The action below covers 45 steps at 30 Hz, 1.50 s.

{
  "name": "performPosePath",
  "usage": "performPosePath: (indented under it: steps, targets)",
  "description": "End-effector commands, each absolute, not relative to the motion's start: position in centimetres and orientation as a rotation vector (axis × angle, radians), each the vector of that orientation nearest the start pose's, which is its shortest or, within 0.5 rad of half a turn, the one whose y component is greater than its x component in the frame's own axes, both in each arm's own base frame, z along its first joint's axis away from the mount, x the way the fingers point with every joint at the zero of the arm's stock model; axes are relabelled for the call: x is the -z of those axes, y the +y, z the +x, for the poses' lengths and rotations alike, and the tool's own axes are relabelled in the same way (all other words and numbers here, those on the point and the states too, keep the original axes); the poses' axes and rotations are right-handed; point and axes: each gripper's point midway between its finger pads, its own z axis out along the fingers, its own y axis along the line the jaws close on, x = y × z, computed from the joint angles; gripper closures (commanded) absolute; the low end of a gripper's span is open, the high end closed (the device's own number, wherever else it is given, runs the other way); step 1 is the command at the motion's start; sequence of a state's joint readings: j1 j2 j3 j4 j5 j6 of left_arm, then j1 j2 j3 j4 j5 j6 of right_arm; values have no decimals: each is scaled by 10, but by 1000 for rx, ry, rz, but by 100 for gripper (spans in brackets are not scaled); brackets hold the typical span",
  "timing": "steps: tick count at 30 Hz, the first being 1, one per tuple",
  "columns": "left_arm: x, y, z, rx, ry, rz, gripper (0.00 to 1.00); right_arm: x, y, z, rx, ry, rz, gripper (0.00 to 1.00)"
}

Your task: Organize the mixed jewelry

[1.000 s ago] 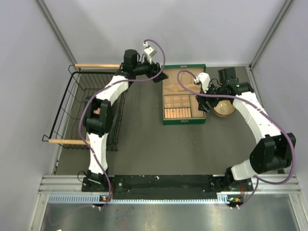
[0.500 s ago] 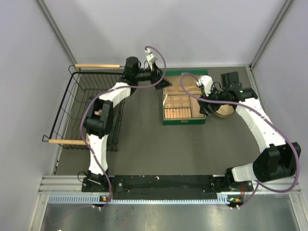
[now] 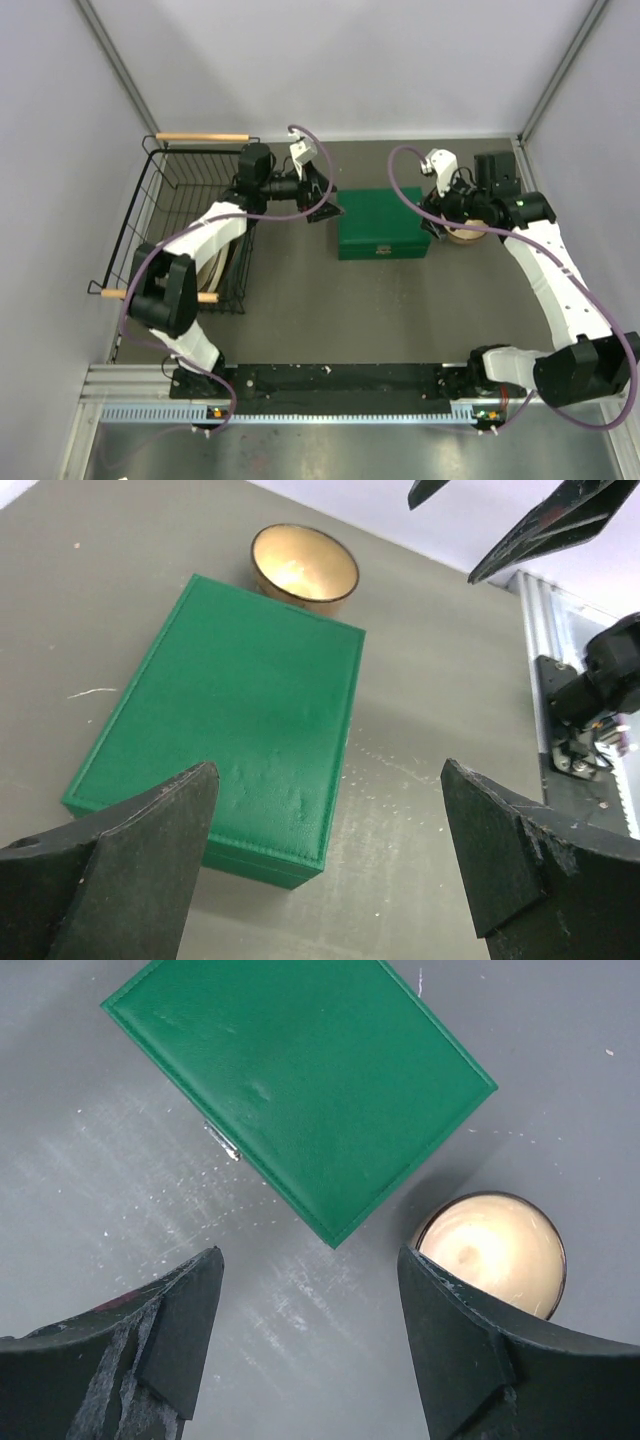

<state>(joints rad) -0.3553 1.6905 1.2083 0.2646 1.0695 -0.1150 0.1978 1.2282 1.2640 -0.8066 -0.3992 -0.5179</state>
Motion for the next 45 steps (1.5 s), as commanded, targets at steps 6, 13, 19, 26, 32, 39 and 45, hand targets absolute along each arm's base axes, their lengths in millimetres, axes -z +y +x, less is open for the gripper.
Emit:
performPosePath:
  steps: [6,13,19,26,32,39,45]
  targets:
    - [-205,-325,363,852,1735,1144,1,-231,105,345,-242,2083,-799,29]
    - [-174,-370,387,668,1757,1231,1,-229,87,356,-124,2093,-686,30]
    - [-131,-392,392,604,1823,1293,1,-225,69,349,-26,2109,-617,30]
    - [-70,-378,366,551,1949,1373,1,-240,49,346,65,2096,-507,30]
    - [-119,-368,363,579,1927,1263,1,-260,30,347,116,2071,-376,29]
    - [-232,-328,384,509,1827,940,1,-280,20,347,116,2034,-236,20]
    - [-301,-265,399,524,1780,689,1,-292,18,352,114,1989,-163,1]
